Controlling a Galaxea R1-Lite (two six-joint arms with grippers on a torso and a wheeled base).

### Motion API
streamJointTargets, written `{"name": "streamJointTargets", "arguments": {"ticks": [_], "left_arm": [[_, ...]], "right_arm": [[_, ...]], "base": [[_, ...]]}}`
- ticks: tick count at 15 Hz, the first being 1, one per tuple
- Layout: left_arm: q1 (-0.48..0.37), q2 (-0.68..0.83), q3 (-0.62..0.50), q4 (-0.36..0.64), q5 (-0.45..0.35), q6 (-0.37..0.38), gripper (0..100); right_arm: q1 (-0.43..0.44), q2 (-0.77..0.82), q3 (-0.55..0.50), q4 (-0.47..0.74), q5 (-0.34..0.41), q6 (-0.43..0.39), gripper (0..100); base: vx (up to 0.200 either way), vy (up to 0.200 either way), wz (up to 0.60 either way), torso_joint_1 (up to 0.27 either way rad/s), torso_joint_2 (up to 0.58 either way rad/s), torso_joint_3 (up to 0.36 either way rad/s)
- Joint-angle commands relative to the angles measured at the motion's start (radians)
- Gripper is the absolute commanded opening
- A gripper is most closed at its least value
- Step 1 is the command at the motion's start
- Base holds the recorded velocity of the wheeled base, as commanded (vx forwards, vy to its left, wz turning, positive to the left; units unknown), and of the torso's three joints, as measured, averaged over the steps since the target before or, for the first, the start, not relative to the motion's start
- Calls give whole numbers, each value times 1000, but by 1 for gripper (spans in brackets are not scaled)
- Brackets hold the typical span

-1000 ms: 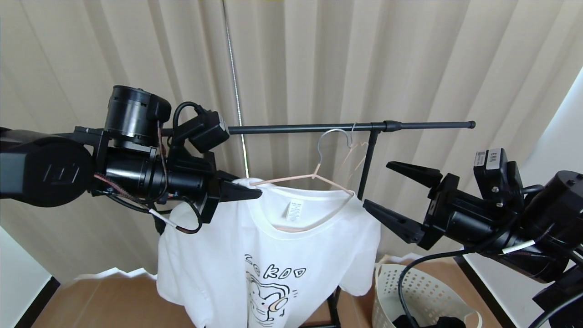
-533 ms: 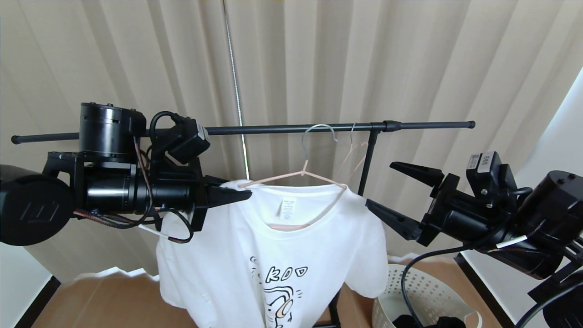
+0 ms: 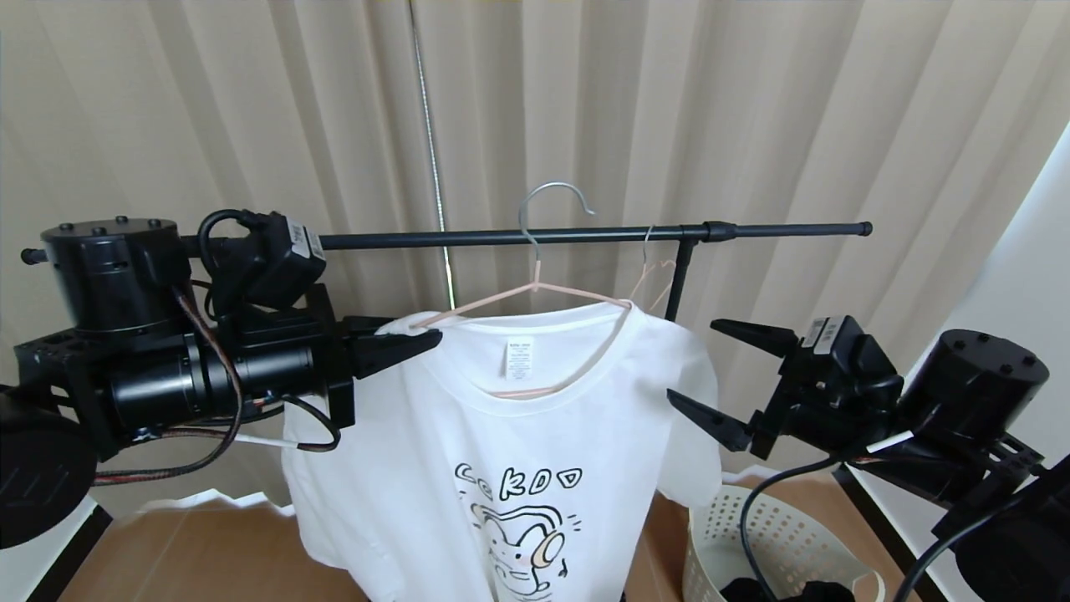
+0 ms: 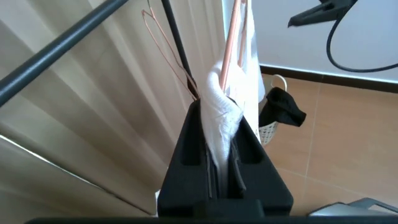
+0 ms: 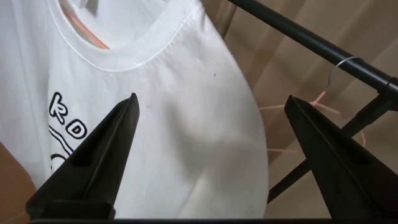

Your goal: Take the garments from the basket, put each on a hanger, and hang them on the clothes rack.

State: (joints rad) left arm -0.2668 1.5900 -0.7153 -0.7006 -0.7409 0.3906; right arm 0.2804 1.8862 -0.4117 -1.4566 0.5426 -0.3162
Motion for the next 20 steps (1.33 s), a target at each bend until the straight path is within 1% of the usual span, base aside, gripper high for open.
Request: {"name": "streamJointTargets", "arguments": {"ticks": [1, 3, 6, 7, 8, 11, 15, 20], "left_arm": [[4, -22, 60, -49, 1, -18, 0], [6, -36, 91, -91, 3, -24, 0], [23, -48, 112, -103, 5, -24, 0], [35, -50, 119, -103, 3, -22, 0], [35, -56, 126, -109, 3, -22, 0], [35, -67, 135, -129, 3, -24, 0], [37, -101, 134, -131, 3, -53, 0], [51, -124, 134, -131, 3, -55, 0]], "right_arm": [[-24, 59, -15, -1, 0, -9, 100], [-46, 93, -32, -1, 0, -15, 100], [-66, 97, -22, -4, 5, -31, 100], [-70, 94, -10, -4, 33, -50, 100], [-84, 99, -7, -4, 51, -52, 100], [-87, 119, -7, -2, 53, -87, 100], [-89, 176, -12, -5, 53, -123, 100], [-106, 212, -22, -5, 53, -130, 100]], "base": [[0, 0, 0, 0, 0, 0], [0, 0, 0, 0, 0, 0], [0, 0, 0, 0, 0, 0], [0, 0, 0, 0, 0, 0], [0, 0, 0, 0, 0, 0], [0, 0, 0, 0, 0, 0], [0, 0, 0, 0, 0, 0], [0, 0, 0, 0, 0, 0]]}}
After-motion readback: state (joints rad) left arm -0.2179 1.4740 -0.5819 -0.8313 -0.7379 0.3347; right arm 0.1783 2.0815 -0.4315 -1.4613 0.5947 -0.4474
